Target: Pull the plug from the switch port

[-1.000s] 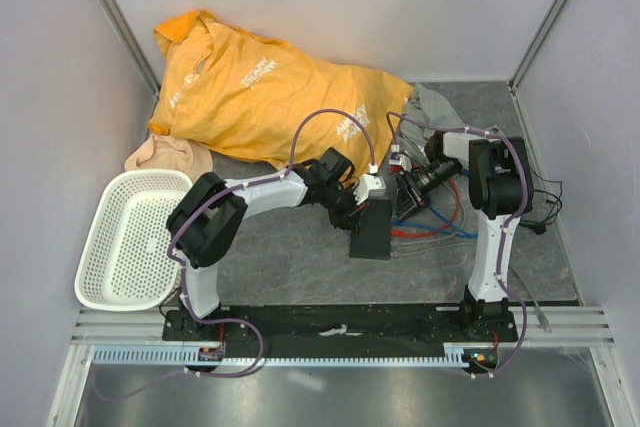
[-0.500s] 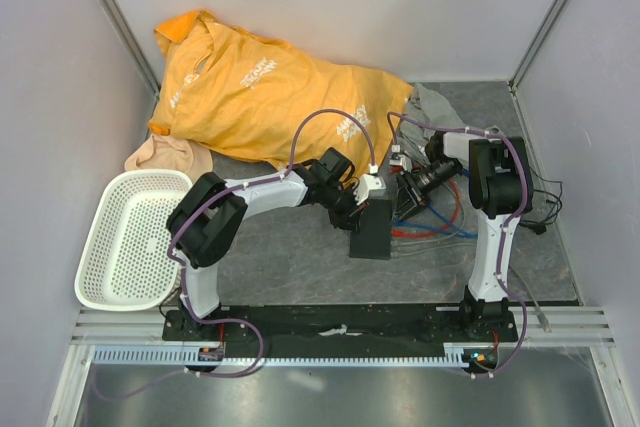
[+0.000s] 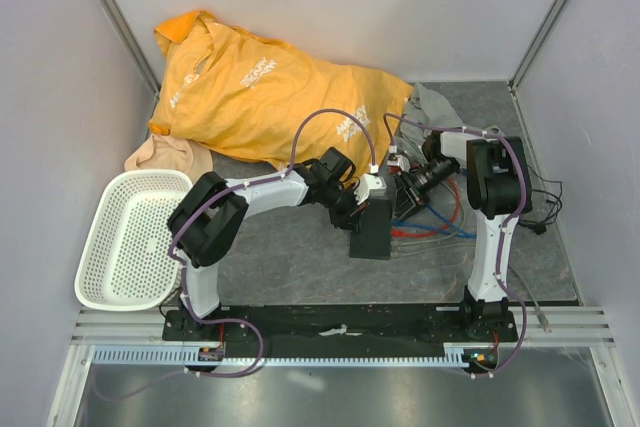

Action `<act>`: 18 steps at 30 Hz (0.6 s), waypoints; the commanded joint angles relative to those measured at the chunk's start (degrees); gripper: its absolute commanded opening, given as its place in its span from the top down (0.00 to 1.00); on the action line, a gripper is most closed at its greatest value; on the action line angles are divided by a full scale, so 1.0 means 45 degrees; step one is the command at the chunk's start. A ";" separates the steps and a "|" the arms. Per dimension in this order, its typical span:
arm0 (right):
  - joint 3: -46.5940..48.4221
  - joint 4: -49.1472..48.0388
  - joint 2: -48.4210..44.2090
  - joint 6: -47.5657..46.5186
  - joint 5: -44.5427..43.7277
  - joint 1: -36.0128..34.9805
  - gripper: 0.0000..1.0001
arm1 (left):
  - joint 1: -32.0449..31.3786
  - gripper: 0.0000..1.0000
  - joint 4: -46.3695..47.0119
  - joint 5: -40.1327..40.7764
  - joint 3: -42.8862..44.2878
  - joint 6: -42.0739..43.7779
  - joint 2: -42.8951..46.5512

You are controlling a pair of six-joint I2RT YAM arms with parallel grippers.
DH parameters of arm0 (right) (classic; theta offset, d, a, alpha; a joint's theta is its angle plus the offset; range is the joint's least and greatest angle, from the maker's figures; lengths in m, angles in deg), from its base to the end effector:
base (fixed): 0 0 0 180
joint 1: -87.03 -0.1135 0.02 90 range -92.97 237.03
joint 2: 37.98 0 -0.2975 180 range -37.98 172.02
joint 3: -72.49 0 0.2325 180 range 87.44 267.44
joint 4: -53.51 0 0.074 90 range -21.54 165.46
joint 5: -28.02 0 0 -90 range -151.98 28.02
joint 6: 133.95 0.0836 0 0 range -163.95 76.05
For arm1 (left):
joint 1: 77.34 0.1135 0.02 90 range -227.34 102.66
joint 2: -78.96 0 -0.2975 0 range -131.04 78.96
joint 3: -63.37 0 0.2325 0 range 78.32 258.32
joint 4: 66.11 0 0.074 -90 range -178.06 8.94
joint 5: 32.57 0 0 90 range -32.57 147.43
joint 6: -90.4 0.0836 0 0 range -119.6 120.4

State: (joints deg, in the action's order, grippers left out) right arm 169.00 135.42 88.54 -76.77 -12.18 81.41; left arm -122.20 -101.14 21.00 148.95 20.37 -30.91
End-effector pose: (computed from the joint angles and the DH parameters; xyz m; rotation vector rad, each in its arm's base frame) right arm 0.3427 0.0979 0.1176 0.6545 -2.6087 -1.3305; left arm 0.2521 -0.3209 0.1762 1.5845 2.0595 -0.9846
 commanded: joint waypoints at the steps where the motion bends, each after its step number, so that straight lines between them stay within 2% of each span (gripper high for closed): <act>1: -0.0194 -0.1850 0.0401 0.0043 -0.1711 -0.0370 0.61 | -0.0128 0.98 -0.0988 0.0731 -0.0169 -0.0042 -0.0761; 8: -0.0194 -0.1989 0.0322 0.0086 -0.1868 -0.0604 0.62 | -0.0128 0.98 -0.1008 0.0731 -0.0129 -0.0042 -0.0820; 18: -0.0292 -0.2378 0.0186 0.0280 -0.1965 -0.0858 0.71 | -0.0128 0.99 -0.0949 0.0712 -0.0090 -0.0023 -0.0898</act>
State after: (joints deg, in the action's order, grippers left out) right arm 169.03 134.24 88.19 -73.73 -14.61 79.88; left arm -122.22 -101.55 20.72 149.33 20.35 -31.17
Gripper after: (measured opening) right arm 0.317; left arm 0.022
